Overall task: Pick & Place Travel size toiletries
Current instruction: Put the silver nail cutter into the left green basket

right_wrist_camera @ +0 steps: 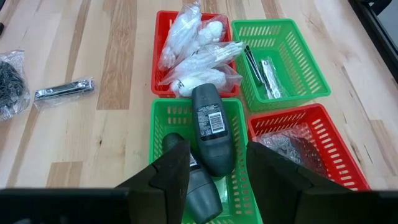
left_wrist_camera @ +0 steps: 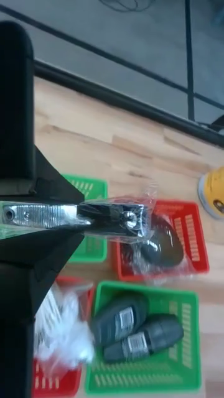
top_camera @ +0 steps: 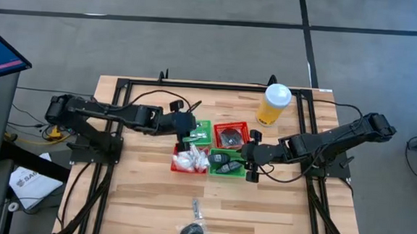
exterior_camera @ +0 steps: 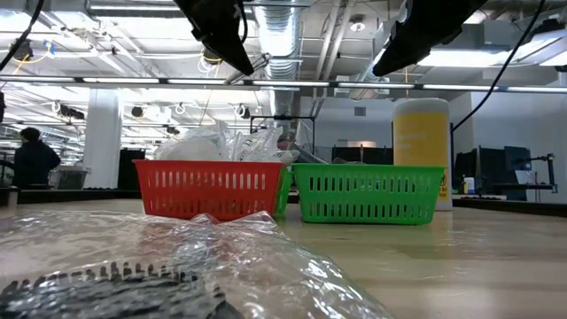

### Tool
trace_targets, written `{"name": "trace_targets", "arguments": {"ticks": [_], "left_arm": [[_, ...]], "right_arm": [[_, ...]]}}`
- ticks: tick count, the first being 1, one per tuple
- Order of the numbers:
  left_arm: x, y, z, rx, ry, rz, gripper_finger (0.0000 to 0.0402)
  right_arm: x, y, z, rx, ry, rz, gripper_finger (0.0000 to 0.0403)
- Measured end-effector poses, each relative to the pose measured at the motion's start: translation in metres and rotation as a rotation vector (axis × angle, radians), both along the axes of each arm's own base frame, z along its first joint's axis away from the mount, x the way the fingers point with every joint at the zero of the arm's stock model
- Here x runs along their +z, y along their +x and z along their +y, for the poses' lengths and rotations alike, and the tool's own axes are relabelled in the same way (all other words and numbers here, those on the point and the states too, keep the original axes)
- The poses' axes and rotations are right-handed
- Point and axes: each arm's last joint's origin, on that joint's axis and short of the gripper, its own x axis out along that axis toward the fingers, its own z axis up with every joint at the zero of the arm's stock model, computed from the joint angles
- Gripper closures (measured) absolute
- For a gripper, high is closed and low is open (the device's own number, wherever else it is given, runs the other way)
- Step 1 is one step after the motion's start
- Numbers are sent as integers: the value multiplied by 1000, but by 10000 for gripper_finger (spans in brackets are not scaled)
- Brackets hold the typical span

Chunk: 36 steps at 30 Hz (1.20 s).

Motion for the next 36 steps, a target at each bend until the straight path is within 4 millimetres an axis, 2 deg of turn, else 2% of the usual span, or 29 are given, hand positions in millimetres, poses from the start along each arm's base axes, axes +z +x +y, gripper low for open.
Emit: {"name": "trace_targets", "arguments": {"ticks": [6,15,26,36], "left_arm": [[-1,2,19,20,-26,-24,355],[-44,-2,40,15,-78,-21,355],[-86,-12,48,17,-125,-66,355],[-113,-24,48,44,-148,-56,354]], "right_arm": [[0,0,0,0,0,0,256],[0,0,0,0,0,-2,255],[0,0,0,1,1,-2,255],[0,0,0,2,-1,-2,255]]}}
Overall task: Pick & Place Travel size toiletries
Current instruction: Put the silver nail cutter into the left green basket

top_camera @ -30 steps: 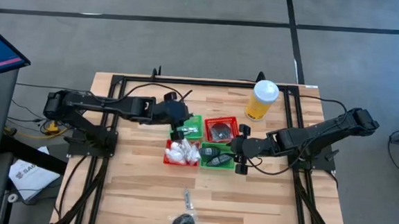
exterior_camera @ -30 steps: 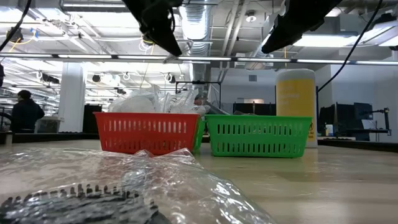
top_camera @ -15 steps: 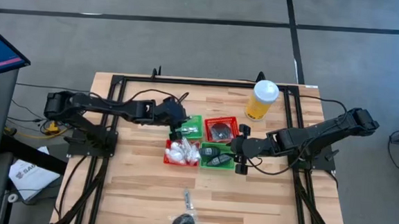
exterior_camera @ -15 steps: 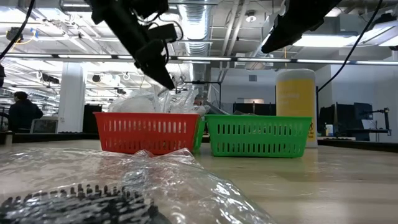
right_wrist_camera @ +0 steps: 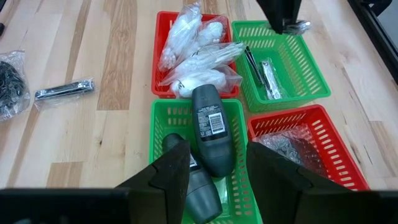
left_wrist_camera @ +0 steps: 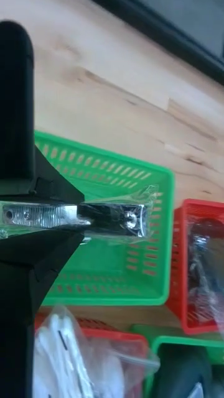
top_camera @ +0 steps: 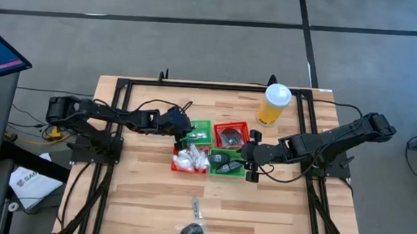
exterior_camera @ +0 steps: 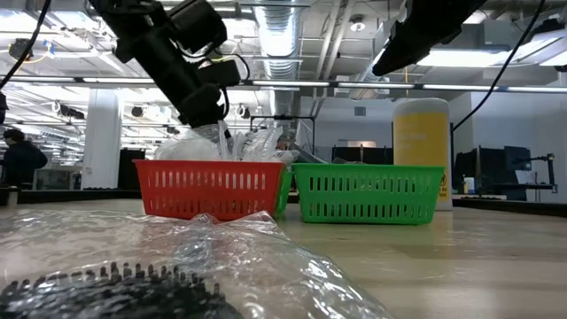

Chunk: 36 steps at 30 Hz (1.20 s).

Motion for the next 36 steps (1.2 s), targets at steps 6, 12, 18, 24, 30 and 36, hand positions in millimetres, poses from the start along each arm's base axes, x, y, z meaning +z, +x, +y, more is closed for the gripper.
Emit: {"name": "trace_targets", "arguments": {"ticks": [6,12,18,24,30,36], "left_arm": [[-5,-2,0,8,-4,-22,354],[-7,-2,0,7,-2,-38,354],[-6,-2,0,8,-1,-45,352],[-6,-1,0,8,1,-53,325],[-5,-1,0,8,2,-60,293],[-5,0,0,8,3,-68,255]], "right_arm": [[0,0,0,0,0,0,255],[0,0,0,0,0,0,255],[0,0,0,0,0,0,255],[0,0,0,0,0,0,255],[0,0,0,0,0,0,255],[0,0,0,-1,0,0,255]]}}
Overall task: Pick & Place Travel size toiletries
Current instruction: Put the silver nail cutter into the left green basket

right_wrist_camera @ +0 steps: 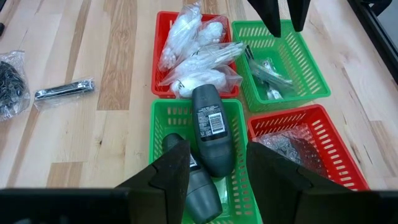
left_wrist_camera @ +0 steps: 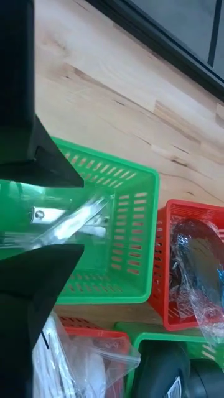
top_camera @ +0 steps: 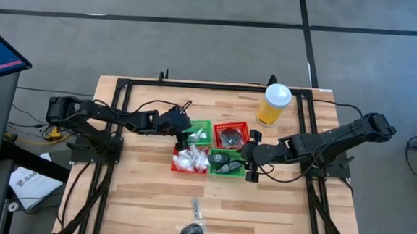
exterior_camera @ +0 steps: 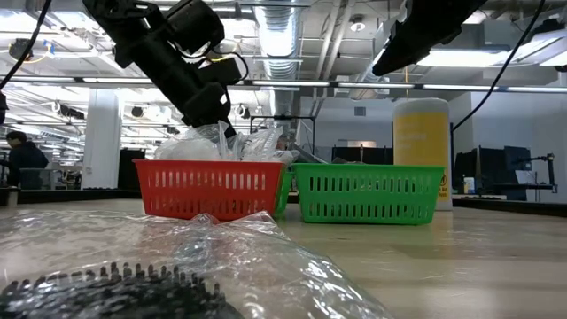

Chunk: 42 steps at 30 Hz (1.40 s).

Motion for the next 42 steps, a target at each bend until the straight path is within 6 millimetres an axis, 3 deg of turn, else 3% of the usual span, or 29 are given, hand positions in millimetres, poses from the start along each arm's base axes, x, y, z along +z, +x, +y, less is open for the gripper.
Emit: {"name": "trace_targets", "arguments": {"ticks": [7,14,23,31,42], "left_arm": [[0,0,0,0,1,-5,224],[2,0,-3,-13,3,-8,222],[30,-9,-17,-109,-4,-119,225],[52,-18,-46,-325,-141,-225,234],[54,-23,-96,-572,-217,-222,238]], "right_arm": [[0,0,0,0,0,0,255],[0,0,0,0,0,0,255],[0,0,0,0,0,1,255],[0,0,0,0,0,1,255],[0,0,0,0,0,1,255]]}}
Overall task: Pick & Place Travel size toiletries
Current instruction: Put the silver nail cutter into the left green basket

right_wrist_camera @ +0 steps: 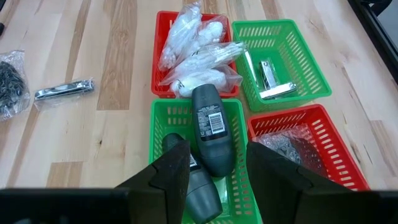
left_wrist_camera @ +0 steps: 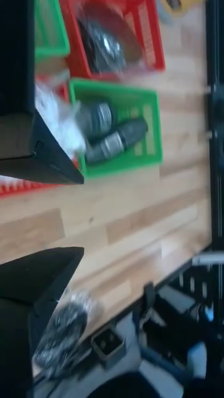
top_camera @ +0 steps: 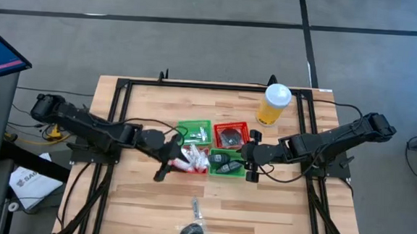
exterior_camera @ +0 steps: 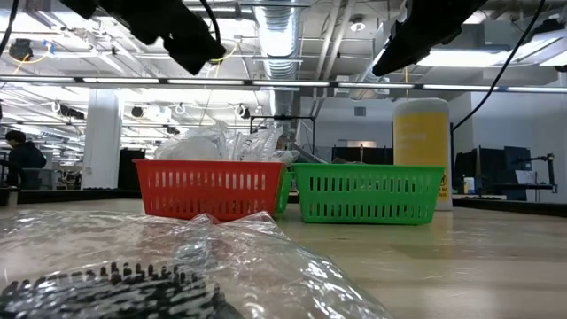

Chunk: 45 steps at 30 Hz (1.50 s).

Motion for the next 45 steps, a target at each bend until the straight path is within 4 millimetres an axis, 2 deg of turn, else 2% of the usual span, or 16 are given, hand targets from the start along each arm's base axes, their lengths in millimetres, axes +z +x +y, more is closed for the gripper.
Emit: {"name": "trace_targets", "arguments": {"ticks": [8,13,26,34,45], "left_arm": [[-2,-4,-24,-66,18,0,238],[-12,-2,-36,-71,45,32,238],[-58,15,-64,-107,49,155,238],[-65,28,-78,-135,78,177,238],[-88,50,-97,-207,175,243,238]], "right_arm": [[0,0,0,-2,1,0,255],[0,0,0,-2,1,0,255],[0,0,0,-1,1,0,255],[0,0,0,-1,1,1,255],[0,0,0,1,2,6,255]]}}
